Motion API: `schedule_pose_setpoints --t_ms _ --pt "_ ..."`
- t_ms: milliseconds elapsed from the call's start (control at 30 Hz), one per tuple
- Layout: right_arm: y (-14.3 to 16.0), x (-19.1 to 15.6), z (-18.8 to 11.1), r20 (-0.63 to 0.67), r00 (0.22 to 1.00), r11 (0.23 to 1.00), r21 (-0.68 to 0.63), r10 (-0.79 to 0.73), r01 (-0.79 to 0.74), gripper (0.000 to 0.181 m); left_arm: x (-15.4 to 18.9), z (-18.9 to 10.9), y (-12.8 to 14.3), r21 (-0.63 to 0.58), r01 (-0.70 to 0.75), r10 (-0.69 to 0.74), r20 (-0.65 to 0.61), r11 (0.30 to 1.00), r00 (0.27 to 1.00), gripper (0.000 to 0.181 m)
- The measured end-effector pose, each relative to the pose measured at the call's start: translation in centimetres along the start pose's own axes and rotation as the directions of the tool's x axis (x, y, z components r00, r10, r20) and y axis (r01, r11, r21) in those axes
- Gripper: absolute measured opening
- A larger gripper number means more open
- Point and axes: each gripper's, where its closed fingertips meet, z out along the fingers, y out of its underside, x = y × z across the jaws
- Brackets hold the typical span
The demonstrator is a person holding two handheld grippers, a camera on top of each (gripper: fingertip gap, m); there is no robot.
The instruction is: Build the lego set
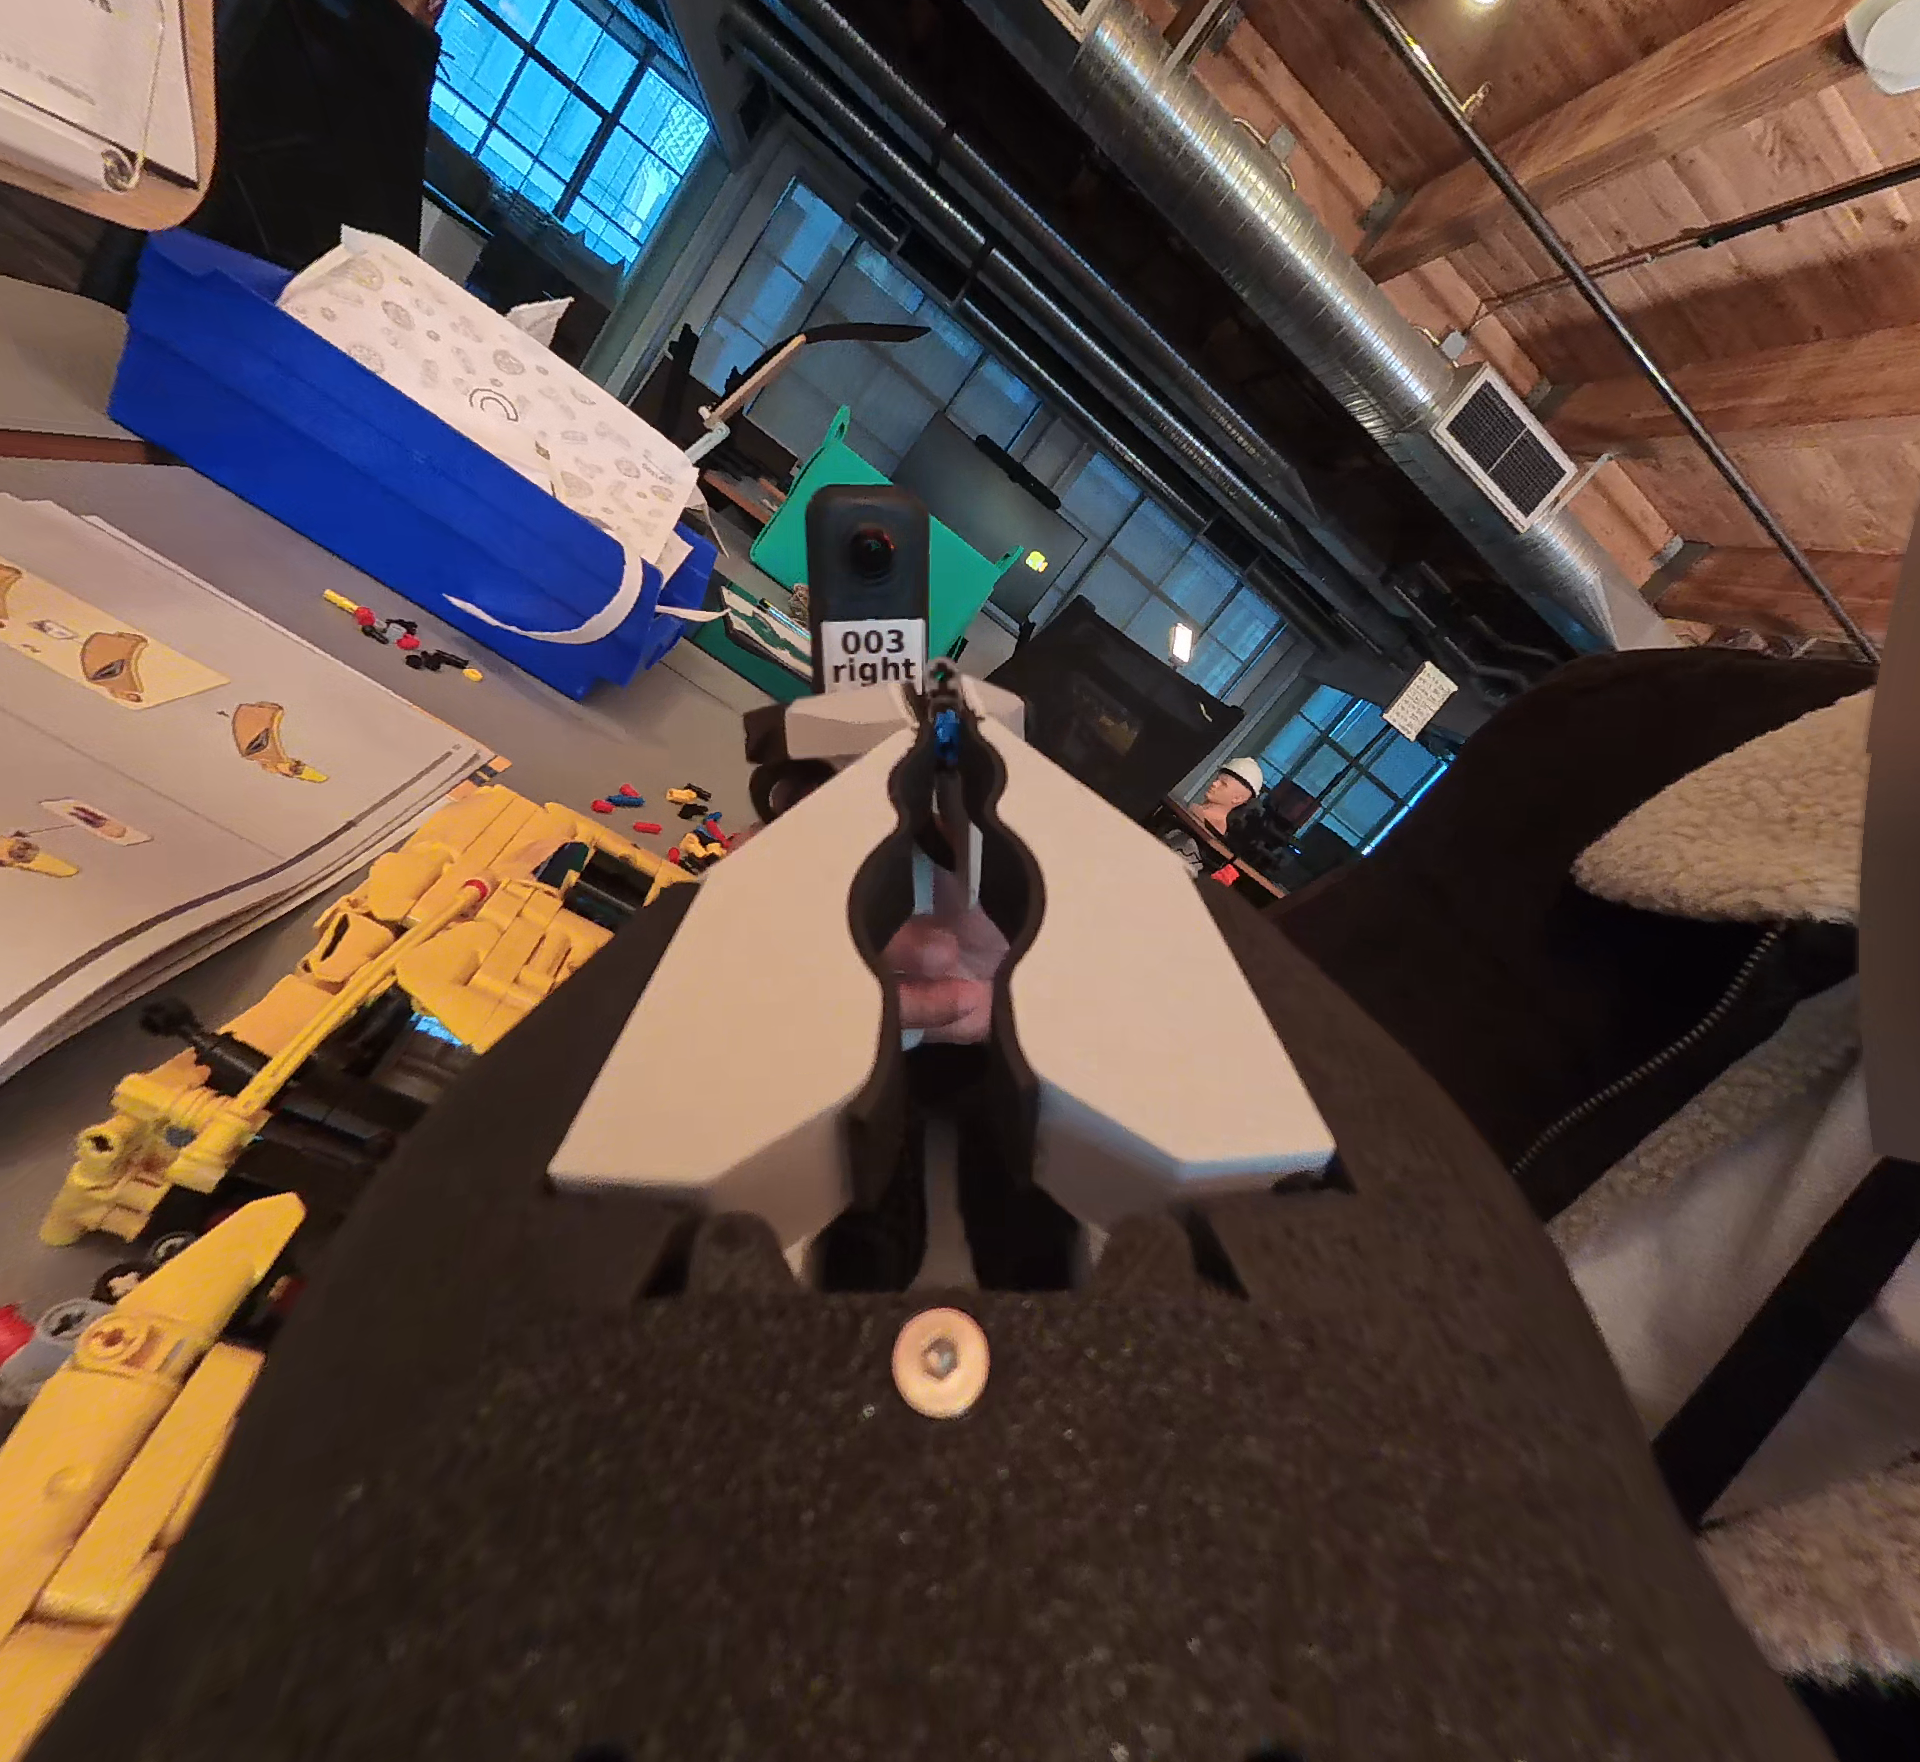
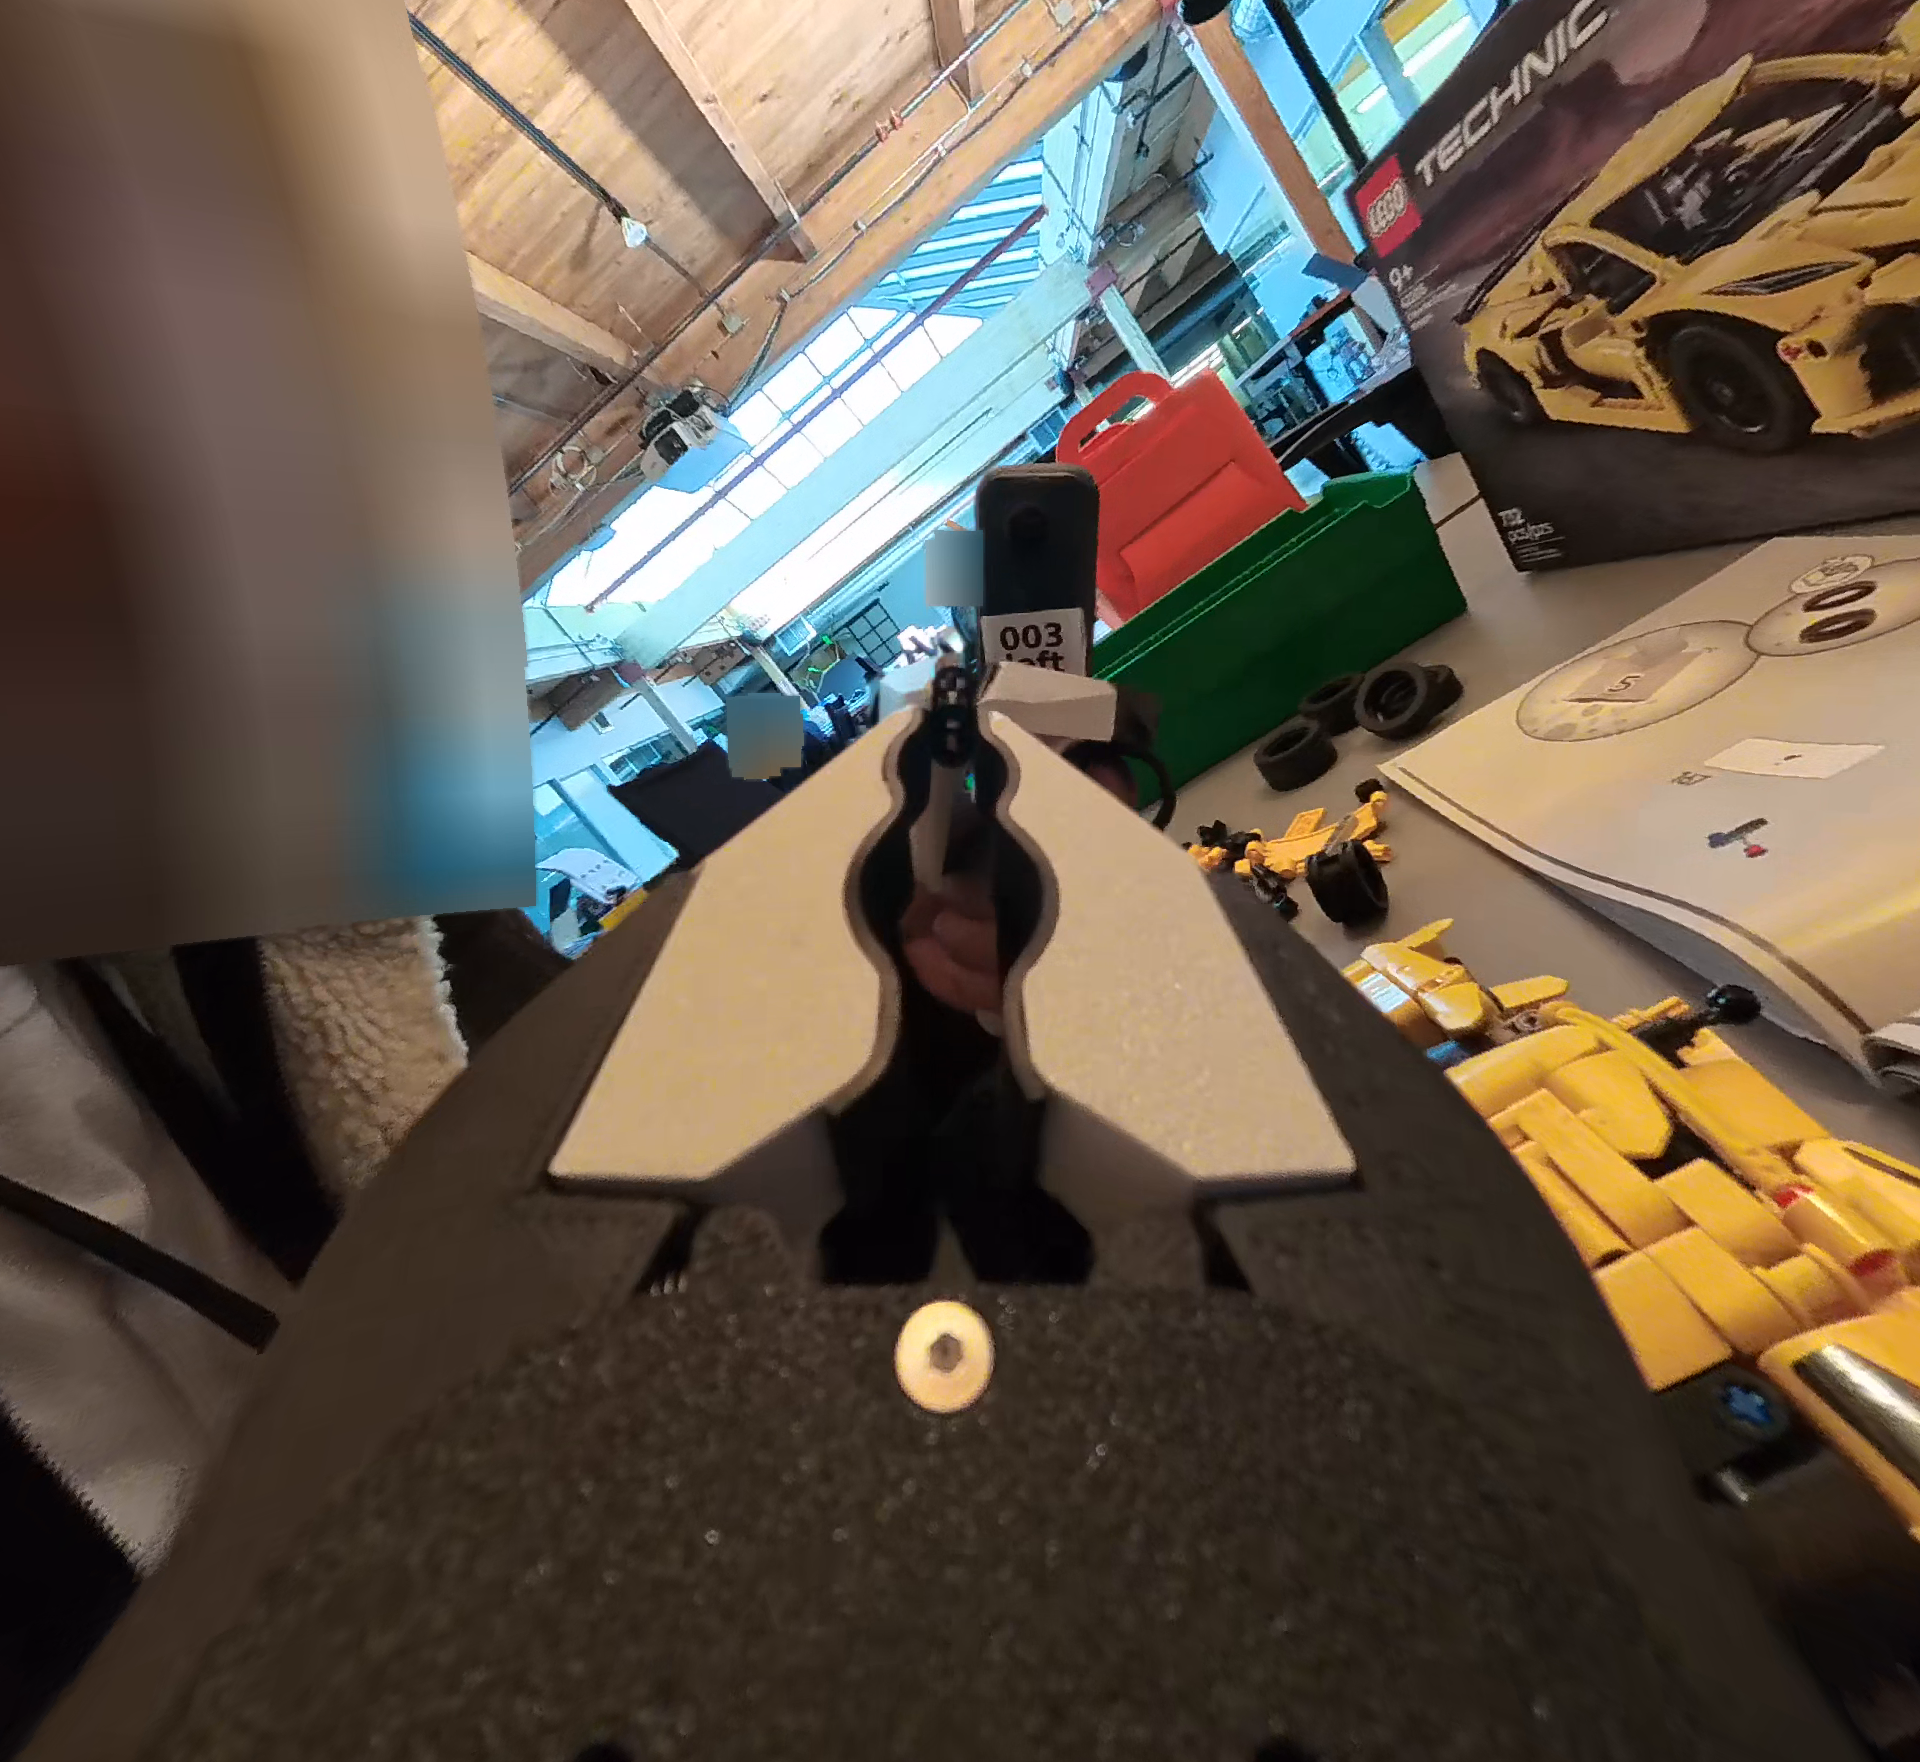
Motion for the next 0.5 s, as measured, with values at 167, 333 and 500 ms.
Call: schedule_pose_setpoints --t_ms 167,333,500 --pt "-0.2 -0.2 -0.6 -0.012 0.999 0.999 -0.011 -0.05 0.05 0.006 -0.1 -0.9 -0.3 -0.005 -0.012 0.012 0.009 1.0 1.0 0.004" --pt "0.4 -0.5 -0.1 -0.009 0.998 0.997 -0.043 -0.066 0.066 0.006 0.3 -0.3 0.7 -0.056 -0.015 0.014 -0.015 0.998 1.0 0.004" --pt "0.6 -0.5 -0.2 -0.022 0.996 0.995 -0.05 -0.085 0.084 0.005 0.6 -0.3 1.1 -0.081 -0.01 0.008 -0.03 0.997 1.0 0.005"
